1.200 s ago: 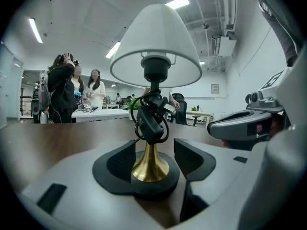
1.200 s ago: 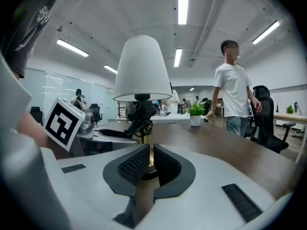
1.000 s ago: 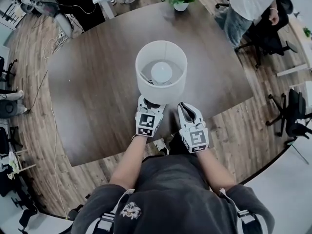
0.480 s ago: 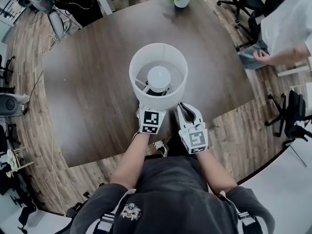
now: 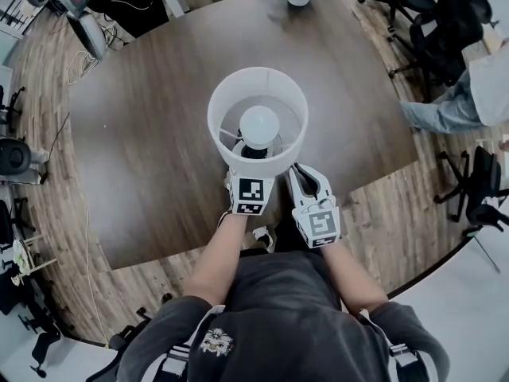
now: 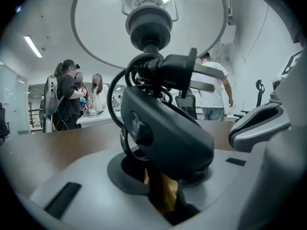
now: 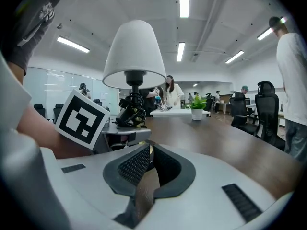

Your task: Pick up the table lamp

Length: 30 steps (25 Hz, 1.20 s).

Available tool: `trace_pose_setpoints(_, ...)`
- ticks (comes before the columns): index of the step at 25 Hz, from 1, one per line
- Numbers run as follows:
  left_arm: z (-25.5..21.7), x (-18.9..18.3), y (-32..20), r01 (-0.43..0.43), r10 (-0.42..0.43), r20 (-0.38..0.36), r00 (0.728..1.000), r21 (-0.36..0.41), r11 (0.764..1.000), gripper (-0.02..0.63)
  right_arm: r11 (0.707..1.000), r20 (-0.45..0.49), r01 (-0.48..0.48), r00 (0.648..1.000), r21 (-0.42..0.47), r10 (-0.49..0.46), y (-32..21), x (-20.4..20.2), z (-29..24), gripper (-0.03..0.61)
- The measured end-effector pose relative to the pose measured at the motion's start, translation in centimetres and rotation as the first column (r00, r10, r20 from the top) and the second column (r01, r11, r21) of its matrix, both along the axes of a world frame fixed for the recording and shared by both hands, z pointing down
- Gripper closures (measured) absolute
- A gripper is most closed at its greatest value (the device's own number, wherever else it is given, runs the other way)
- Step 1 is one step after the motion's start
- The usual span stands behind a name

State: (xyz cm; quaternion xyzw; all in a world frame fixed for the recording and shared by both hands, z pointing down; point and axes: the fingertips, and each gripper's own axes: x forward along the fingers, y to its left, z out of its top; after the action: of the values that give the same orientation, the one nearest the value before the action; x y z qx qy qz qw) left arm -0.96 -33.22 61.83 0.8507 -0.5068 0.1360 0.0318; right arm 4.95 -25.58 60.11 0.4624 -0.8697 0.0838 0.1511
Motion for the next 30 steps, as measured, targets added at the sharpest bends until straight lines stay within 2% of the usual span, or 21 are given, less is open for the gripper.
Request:
trace_pose_setpoints(18,-1.4,0.2,-0.5,-0.042,0.044,-0.052,0.998,0.056,0.998,0.537,0.999,0.002,-0.043,0.999,0.015,0.043,0.0,0.9,0.2,0.551)
trace_pose_setpoints(30,-2.7,-0.6,-0.1,-0.045,0.049,-0.055,0.997,0.075,0.996,0.558,0.998,-0.003,-0.045,0.999,0.031,0.045,0.4,0.7,-0.2,0.551)
